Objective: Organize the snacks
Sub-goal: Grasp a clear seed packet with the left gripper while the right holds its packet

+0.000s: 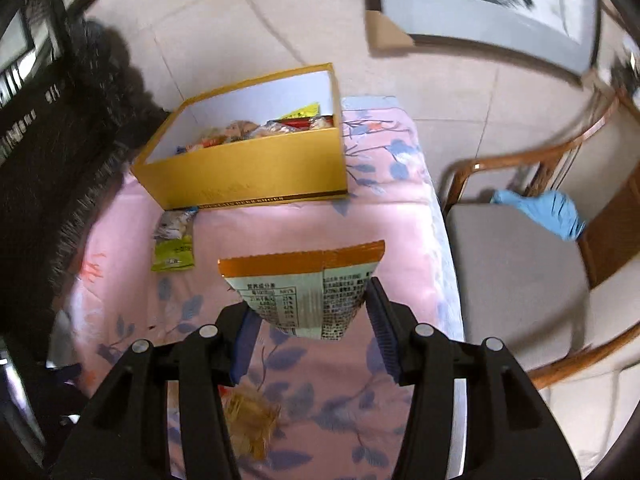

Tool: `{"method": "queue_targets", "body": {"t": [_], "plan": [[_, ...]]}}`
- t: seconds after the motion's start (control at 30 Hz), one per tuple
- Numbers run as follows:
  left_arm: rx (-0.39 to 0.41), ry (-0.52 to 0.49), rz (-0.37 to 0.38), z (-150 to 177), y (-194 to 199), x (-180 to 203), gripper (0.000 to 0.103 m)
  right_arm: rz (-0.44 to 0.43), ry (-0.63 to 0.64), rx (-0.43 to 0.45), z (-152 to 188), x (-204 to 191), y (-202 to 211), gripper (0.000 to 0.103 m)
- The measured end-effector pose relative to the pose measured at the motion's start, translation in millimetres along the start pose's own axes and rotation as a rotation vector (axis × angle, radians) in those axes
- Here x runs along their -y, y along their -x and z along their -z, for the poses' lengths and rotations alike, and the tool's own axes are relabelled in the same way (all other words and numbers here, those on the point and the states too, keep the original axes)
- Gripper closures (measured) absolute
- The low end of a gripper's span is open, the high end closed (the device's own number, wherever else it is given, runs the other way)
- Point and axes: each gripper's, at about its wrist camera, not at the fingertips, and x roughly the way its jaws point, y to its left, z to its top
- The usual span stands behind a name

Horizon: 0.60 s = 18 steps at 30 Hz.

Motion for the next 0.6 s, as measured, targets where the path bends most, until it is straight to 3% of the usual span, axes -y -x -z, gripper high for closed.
{"method": "queue_targets", "body": {"t": [0.1,0.23,0.33,0.4,0.6], "plan": [[-0.039,0.117,0.026,-7.7,-4.9,-19.4,0.002,0.009,0.015,0.042,13.3,17.0,25.7,0.05],[-0.015,0.199,-0.06,-33.7,-5.6,-38.9,0.002,0.037,0.004,0.084,19.0,41.9,37.5,0.05],[0.077,0.185,-0.136,-72.1,-5.0,-41.0,0.002,0.04,-0.083,0.07,25.8,71.0,37.2,0.05],[0.08,0.149,-0.169,-96.7,-13.1,-37.3,0.002,0.048,-0.126,0.063,30.6,85.0,37.9,0.05],[0.033,0.134,-0.119,-160.9,-45.9,-31.6,0.002,0.119,-0.179,0.064,43.2,106.6,44.9,0.05]]}}
